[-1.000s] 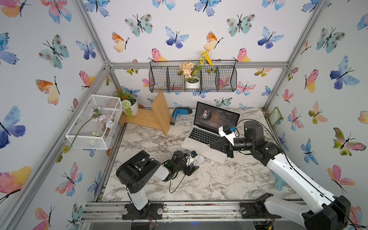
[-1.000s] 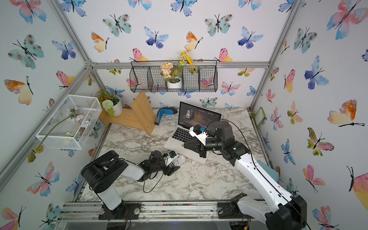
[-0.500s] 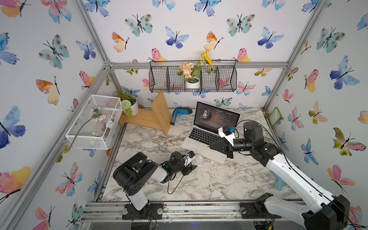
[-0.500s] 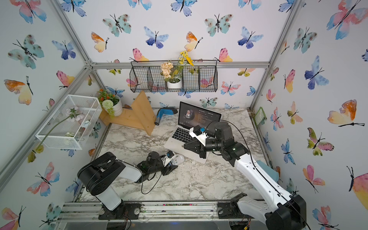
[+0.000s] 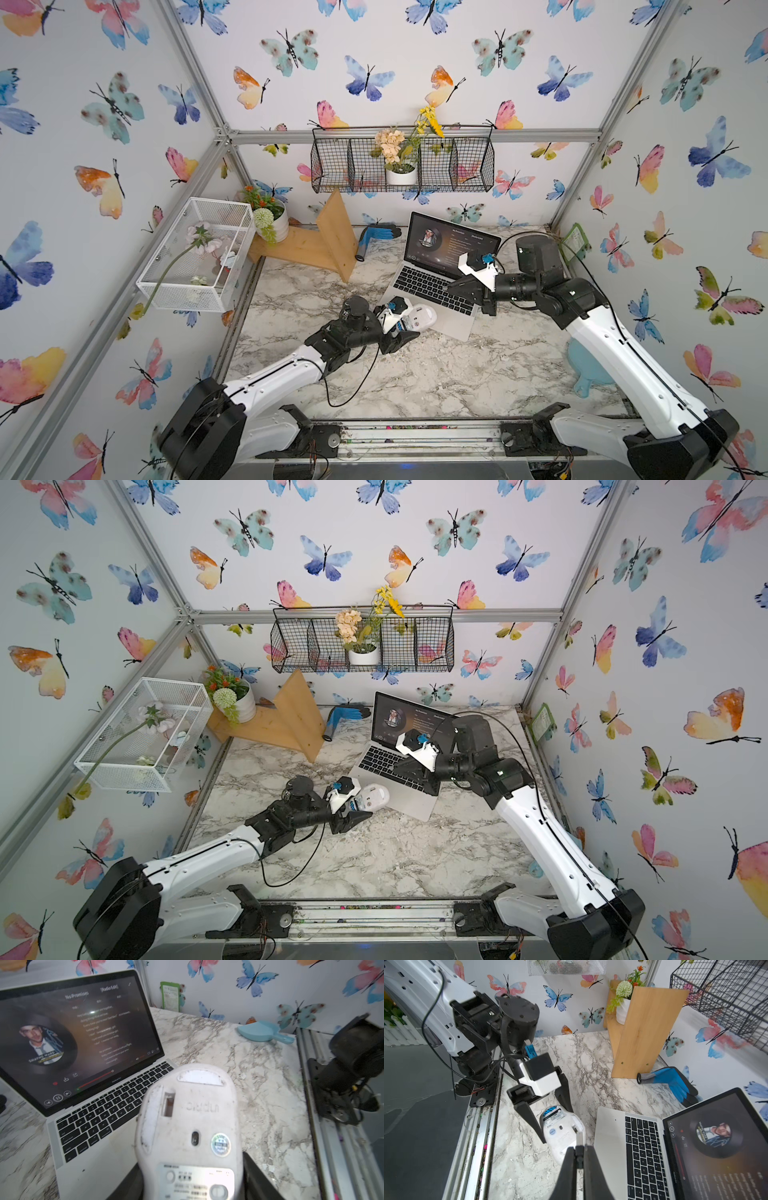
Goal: Remove the wireless mouse receiver from the laptop
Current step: Insert the USB plug into the mouse.
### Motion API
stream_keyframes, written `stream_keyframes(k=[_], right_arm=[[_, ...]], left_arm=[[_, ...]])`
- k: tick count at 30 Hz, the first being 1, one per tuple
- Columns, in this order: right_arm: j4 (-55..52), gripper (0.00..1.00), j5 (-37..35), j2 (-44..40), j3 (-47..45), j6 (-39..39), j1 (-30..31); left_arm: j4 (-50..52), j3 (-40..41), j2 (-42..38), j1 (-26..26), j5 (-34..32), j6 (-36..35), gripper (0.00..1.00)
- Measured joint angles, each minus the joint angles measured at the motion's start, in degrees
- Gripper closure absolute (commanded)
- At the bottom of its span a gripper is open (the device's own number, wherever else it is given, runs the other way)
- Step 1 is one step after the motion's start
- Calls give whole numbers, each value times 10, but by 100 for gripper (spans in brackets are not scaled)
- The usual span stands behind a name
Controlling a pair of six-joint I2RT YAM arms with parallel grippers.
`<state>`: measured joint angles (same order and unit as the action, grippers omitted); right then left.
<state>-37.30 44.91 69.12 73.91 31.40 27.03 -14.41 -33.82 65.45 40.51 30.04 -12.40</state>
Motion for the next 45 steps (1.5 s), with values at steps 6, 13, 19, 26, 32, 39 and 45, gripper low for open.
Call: stream_keyframes(k=[6,13,19,26,32,39,45], right_arm=[[-160,98,-14,71,97,69,20],[-263,98,-56,133,158,77,129],[-304,98,-75,130,166,72,141],[-314,98,-105,136,167,66,147],[-312,98,-107,170,165,66,150],[-307,98,-92,184,131,72,150],[-291,98,-59,184,97,77,149]], left_arm=[[134,-70,-56,1,103,14,74],[330,-191,-4,2,144,-21,81],[441,-222,30,2,149,-64,83],[504,-246,35,22,144,-97,84],[519,-246,33,39,131,-121,86],[517,-230,33,40,107,-139,86],[518,-229,37,41,98,-153,89]])
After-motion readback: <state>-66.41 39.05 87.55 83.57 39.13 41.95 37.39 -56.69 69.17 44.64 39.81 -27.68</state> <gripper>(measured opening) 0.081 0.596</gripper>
